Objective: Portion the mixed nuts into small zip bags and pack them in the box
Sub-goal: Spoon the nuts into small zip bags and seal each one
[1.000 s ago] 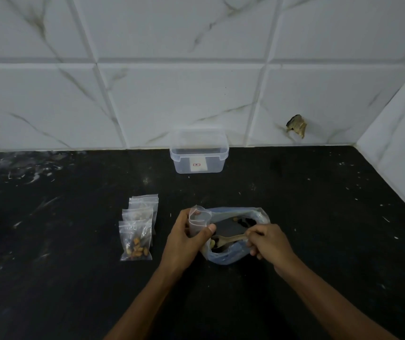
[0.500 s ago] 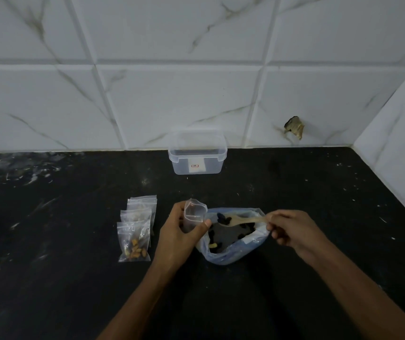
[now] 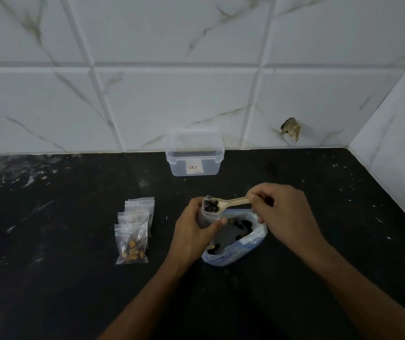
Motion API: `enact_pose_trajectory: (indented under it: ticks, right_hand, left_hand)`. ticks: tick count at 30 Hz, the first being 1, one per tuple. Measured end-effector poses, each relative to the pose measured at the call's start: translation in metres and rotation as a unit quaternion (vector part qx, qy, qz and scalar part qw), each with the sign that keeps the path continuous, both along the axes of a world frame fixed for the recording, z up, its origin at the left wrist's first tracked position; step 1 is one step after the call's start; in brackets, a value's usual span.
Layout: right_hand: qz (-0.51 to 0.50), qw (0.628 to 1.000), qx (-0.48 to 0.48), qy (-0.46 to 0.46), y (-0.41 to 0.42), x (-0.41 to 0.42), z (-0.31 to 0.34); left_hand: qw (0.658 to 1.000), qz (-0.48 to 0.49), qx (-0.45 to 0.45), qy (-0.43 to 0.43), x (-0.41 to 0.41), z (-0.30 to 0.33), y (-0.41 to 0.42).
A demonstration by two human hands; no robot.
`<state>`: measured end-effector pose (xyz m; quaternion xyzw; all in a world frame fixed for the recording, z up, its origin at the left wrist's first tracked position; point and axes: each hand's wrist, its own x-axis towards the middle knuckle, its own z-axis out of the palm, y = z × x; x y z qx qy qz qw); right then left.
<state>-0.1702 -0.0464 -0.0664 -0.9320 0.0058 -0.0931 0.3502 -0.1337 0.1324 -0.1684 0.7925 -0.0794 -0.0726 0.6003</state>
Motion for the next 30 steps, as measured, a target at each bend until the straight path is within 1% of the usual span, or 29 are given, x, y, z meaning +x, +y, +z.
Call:
enact_pose_trajectory:
  ticks: [2, 4, 6, 8, 10, 12, 13, 15, 16, 18, 20, 23, 25, 27, 30]
  right_hand:
    - [0.06, 0.991, -0.089, -0.078, 0.009, -0.005, -0.006]
    - [0.114, 0.969, -0.18, -0.126, 0.016, -0.007, -0.014]
    - [0.158, 0.948, -0.238, -0.142, 0.02, -0.01, -0.02]
    - [0.182, 0.938, -0.26, -0.14, 0.022, -0.012, -0.024]
    - [0.19, 0.937, -0.26, -0.139, 0.023, -0.013, -0.028]
    - [0.164, 0.945, -0.244, -0.143, 0.021, -0.012, -0.026]
    - [0.137, 0.955, -0.217, -0.146, 0.018, -0.012, -0.023]
    - [0.073, 0.976, -0.133, -0.155, 0.012, -0.011, -0.013]
    - [0.041, 0.981, -0.094, -0.163, 0.008, -0.011, -0.009]
    - [-0.012, 0.986, -0.056, -0.155, -0.001, -0.008, -0.009]
    - [-0.044, 0.99, -0.068, -0.117, -0.01, -0.003, -0.021]
    - [-0.056, 0.992, -0.113, -0.011, -0.017, 0.001, -0.051]
    - [-0.059, 0.989, -0.128, 0.043, -0.017, 0.003, -0.073]
    - [-0.063, 0.987, -0.131, 0.067, -0.016, 0.006, -0.092]
    - [-0.057, 0.99, -0.104, 0.077, -0.011, 0.008, -0.109]
  left_hand:
    - [1.0, -0.004, 0.001, -0.001, 0.0, -0.001, -0.002]
    - [1.0, -0.009, 0.0, -0.008, 0.0, -0.002, -0.003]
    - [1.0, -0.01, -0.008, -0.008, -0.001, -0.003, -0.003]
    - [1.0, -0.012, -0.016, -0.009, -0.001, -0.004, -0.003]
    - [1.0, -0.014, -0.017, -0.012, -0.001, -0.004, -0.002]
    - [1.0, -0.013, -0.02, -0.012, -0.002, -0.005, -0.001]
    - [1.0, -0.011, -0.022, -0.011, -0.002, -0.006, 0.0]
    - [1.0, -0.001, -0.027, -0.007, -0.003, -0.005, 0.003]
    - [0.999, 0.008, -0.03, -0.009, -0.003, -0.005, 0.004]
    - [0.999, 0.026, -0.031, -0.016, -0.004, -0.005, 0.009]
    - [0.999, 0.032, -0.034, -0.019, -0.005, -0.006, 0.015]
    - [0.999, 0.032, -0.034, -0.011, -0.008, -0.009, 0.022]
    - [0.999, 0.036, -0.039, -0.006, -0.011, -0.012, 0.026]
    - [0.998, 0.04, -0.047, 0.002, -0.013, -0.017, 0.028]
    - [0.996, 0.048, -0.073, 0.025, -0.013, -0.025, 0.029]
